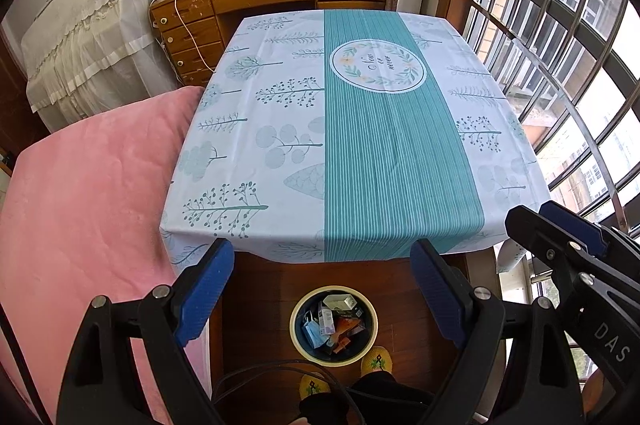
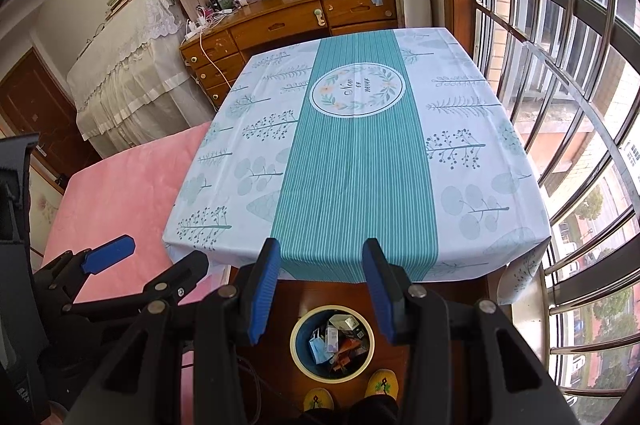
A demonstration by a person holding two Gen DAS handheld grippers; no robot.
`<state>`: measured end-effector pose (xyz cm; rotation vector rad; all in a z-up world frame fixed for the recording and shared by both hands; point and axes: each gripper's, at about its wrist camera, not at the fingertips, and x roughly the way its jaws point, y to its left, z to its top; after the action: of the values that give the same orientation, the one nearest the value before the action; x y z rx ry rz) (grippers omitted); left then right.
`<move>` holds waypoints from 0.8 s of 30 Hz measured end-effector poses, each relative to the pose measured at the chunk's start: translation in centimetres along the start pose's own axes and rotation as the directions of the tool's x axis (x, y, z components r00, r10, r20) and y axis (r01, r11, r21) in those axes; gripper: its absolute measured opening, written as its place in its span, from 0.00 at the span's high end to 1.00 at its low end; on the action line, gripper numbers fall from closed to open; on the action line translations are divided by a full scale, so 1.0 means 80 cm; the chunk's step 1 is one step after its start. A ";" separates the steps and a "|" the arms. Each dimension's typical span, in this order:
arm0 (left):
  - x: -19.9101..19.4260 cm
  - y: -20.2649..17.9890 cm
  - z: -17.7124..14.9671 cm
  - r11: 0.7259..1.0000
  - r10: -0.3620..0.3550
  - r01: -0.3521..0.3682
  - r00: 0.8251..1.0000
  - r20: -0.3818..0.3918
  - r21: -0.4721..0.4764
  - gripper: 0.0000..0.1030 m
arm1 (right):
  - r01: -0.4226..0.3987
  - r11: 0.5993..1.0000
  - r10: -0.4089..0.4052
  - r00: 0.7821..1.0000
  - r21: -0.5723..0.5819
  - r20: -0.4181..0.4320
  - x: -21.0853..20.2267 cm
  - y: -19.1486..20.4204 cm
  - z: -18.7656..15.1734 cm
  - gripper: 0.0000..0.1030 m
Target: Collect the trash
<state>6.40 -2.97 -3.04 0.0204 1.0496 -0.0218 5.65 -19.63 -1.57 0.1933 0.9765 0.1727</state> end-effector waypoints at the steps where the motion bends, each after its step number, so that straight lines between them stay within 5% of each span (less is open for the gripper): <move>1: 0.000 0.000 0.000 1.000 0.000 0.000 1.000 0.000 0.000 0.14 | 0.001 1.000 -0.001 1.000 0.000 0.000 0.000 0.000 0.000 0.58; 24: 0.002 -0.004 -0.007 1.000 0.008 -0.008 1.000 -0.020 -0.001 0.14 | -0.011 1.000 0.011 1.000 0.006 -0.015 0.004 -0.002 -0.014 0.58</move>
<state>5.95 -3.31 -3.50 0.0244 1.0693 -0.0140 4.88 -19.59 -2.45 0.2030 0.9913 0.1813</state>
